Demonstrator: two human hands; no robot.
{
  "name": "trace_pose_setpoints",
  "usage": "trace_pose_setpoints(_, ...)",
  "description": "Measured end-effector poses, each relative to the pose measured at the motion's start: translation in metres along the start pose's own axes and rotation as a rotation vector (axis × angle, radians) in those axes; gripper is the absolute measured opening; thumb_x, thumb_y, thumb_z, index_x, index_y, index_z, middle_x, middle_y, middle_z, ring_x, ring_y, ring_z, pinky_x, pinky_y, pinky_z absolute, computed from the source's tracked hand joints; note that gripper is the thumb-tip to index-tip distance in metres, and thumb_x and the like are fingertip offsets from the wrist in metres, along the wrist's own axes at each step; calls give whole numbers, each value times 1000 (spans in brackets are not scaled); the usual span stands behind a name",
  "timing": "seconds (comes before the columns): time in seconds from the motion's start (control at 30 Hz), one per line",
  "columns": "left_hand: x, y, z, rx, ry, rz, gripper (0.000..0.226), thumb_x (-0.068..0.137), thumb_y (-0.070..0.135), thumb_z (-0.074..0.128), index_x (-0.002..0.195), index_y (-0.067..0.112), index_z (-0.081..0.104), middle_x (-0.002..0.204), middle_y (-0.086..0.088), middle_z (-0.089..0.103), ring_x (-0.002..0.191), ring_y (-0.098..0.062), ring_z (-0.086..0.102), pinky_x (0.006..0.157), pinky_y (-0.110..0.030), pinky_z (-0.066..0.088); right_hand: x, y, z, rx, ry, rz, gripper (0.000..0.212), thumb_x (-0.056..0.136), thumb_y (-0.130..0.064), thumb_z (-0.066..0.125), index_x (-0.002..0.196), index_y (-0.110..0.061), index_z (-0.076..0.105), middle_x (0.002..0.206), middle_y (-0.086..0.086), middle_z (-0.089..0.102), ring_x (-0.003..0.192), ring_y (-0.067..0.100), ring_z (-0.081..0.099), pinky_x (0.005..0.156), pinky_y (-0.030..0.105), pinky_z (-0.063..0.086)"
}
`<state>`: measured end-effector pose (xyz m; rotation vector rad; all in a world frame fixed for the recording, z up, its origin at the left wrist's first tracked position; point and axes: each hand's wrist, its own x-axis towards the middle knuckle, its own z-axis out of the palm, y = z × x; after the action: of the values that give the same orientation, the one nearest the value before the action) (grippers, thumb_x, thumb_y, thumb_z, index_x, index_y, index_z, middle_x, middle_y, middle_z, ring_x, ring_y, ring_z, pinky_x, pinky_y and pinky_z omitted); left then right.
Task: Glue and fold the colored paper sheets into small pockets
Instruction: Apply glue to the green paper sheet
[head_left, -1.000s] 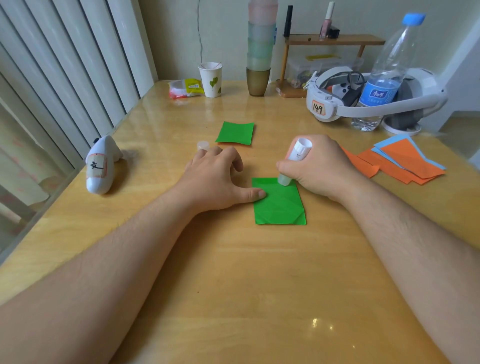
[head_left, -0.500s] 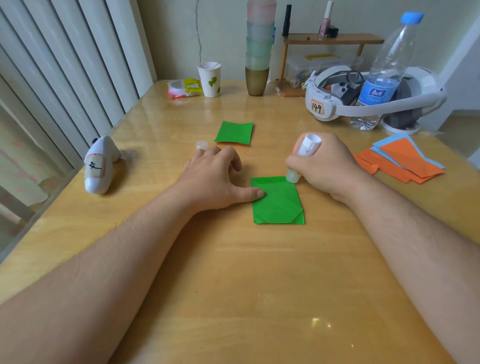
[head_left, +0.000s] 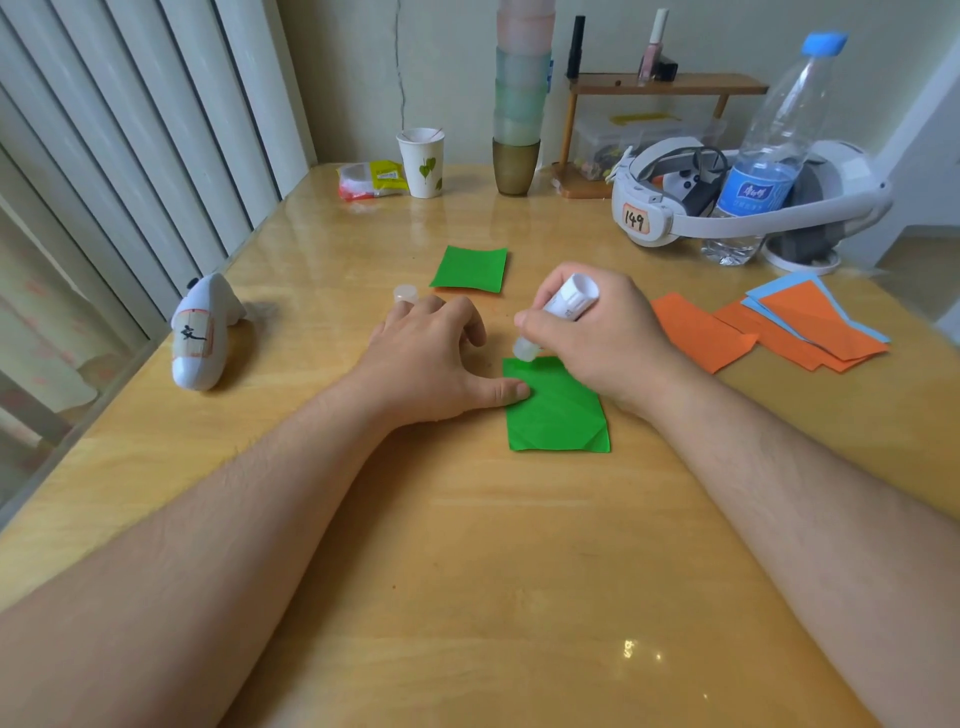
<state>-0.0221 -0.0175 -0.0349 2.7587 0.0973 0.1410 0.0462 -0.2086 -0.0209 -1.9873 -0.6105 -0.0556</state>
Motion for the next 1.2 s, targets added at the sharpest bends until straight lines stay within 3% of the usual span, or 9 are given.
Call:
trace_pose_setpoints(0.37, 1, -1, 1, 8, -1, 0, 76, 55, 92, 59, 106, 36, 53, 112, 9, 50, 113, -22, 44, 103, -42, 43, -1, -5, 5, -182, -80, 53, 23, 77, -37, 83, 73, -23, 65, 56, -17, 61, 54, 3, 51, 56, 25, 39)
trace_pose_setpoints(0.57, -1, -3, 1, 1, 3, 14, 76, 54, 92, 60, 106, 38, 52, 112, 9, 49, 114, -22, 44, 105, -43, 42, -3, -2, -13, -255, -96, 62, 21, 73, -30, 82, 74, -18, 64, 68, -2, 67, 62, 12, 55, 58, 29, 44)
trace_pose_setpoints(0.83, -2, -3, -2, -4, -11, 24, 74, 56, 92, 62, 107, 39, 52, 114, 9, 49, 114, -21, 43, 106, -43, 42, -2, 6, -30, -249, -86, 96, 22, 74, -25, 81, 77, -12, 63, 61, -5, 57, 58, 13, 47, 58, 31, 40)
trace_pose_setpoints(1.0, -2, -3, -2, 2, -15, 24, 75, 56, 92, 62, 108, 38, 52, 115, 9, 50, 115, -21, 44, 105, -41, 41, -3, 7, -33, -271, -83, 100, 23, 73, -26, 77, 79, -10, 61, 71, 10, 63, 62, 16, 47, 59, 32, 40)
trace_pose_setpoints(1.1, -1, -3, -3, -2, -17, 24, 75, 56, 92, 62, 107, 38, 52, 114, 10, 49, 115, -21, 44, 105, -41, 41, -4, 8, -32, -279, -60, 105, 23, 73, -24, 73, 80, -7, 60, 77, 15, 64, 65, 17, 48, 60, 33, 39)
trace_pose_setpoints(1.2, -1, -3, -3, 1, -20, 26, 75, 56, 92, 61, 107, 39, 52, 114, 10, 49, 114, -21, 43, 105, -42, 42, -2, 8, -32, -201, 78, 123, 27, 71, -25, 69, 78, -3, 55, 64, 5, 51, 61, 16, 43, 58, 32, 36)
